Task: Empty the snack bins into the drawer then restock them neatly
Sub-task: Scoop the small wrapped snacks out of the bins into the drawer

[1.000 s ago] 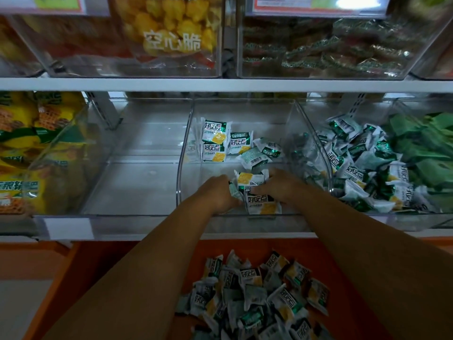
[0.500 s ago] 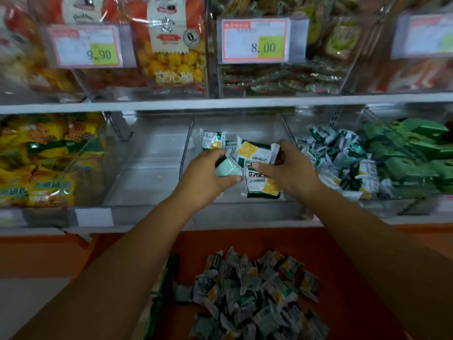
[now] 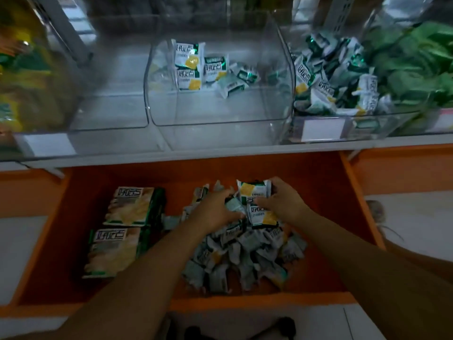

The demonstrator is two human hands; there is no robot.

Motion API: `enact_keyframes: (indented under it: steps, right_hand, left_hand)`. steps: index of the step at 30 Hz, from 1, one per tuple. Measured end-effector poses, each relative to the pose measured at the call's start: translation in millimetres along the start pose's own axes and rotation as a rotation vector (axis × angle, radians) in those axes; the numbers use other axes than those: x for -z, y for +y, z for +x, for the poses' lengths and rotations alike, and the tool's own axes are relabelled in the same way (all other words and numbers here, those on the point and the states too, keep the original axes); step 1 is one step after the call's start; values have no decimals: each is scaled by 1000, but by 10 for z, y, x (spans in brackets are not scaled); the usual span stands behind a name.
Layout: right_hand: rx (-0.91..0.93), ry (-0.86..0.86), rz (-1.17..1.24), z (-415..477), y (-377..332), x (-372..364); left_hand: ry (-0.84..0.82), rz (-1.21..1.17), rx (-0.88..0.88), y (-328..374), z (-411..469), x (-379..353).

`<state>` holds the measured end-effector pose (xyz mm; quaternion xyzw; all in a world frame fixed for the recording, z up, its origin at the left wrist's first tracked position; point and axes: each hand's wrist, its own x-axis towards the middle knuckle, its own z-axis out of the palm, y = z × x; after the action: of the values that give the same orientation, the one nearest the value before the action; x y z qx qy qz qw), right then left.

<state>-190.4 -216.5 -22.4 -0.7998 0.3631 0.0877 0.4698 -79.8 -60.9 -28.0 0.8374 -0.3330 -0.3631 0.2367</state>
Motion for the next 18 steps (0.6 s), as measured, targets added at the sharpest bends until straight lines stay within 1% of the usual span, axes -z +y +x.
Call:
enact_keyframes:
  steps: [3,5,9,11,13,15,18]
  right_hand:
    - [-58,-67,-75,212,247,-281]
    - [-101,-99,-84,300,412,-429]
    - [-173,-81,-43,437,711,-653]
    - [-207,-35,12,479,819,-708]
    - [-219,-13,21,528,932,-736]
    - [-202,-34,-3,565,990,-709]
    - [-174,-32,-31,482,860,-573]
  left_hand:
    - [-30,-28,85,-245,222,-331]
    - [-52,-49,133,-379,313,-521]
    - [-57,-11,177,-534,461,-767]
    - [-64,26,201,-577,511,-828]
    - [-74,27,195,-611,546,-848]
    - [-89,39,177,-630,544,-826]
    - [-104,149,120,-590,461,-681]
